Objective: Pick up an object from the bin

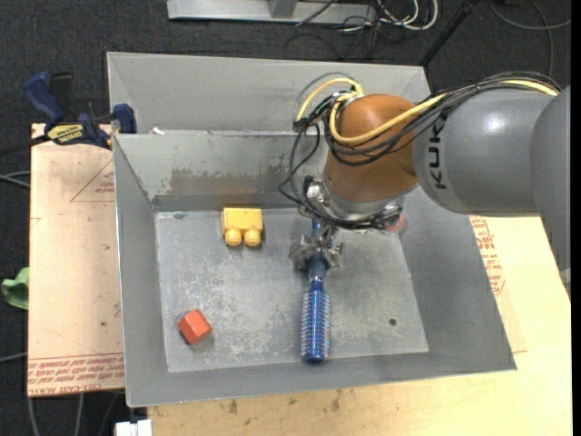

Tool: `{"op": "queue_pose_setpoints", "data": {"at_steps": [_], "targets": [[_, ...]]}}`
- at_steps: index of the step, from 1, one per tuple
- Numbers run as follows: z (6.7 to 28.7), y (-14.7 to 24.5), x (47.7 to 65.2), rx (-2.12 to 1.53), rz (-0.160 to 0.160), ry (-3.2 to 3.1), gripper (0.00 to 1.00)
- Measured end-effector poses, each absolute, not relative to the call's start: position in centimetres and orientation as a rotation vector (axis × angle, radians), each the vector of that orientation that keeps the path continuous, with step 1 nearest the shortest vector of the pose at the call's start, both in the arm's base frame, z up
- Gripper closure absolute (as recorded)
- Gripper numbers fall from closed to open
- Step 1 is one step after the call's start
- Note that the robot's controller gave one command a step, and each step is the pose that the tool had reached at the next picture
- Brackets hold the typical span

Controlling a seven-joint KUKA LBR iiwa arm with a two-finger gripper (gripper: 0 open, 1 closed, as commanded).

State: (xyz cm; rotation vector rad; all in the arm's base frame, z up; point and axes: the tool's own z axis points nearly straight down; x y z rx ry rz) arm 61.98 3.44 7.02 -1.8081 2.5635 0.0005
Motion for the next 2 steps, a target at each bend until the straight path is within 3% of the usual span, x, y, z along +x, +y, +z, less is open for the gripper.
{"op": "queue_pose_setpoints", "data": {"at_steps": [1, 2], "targets": [[12.9, 3.5, 62.1, -1.802, -0.003, 2.565, 1.00], [15.3, 3.7, 62.2, -1.798, 0.000, 2.570, 1.00]]}}
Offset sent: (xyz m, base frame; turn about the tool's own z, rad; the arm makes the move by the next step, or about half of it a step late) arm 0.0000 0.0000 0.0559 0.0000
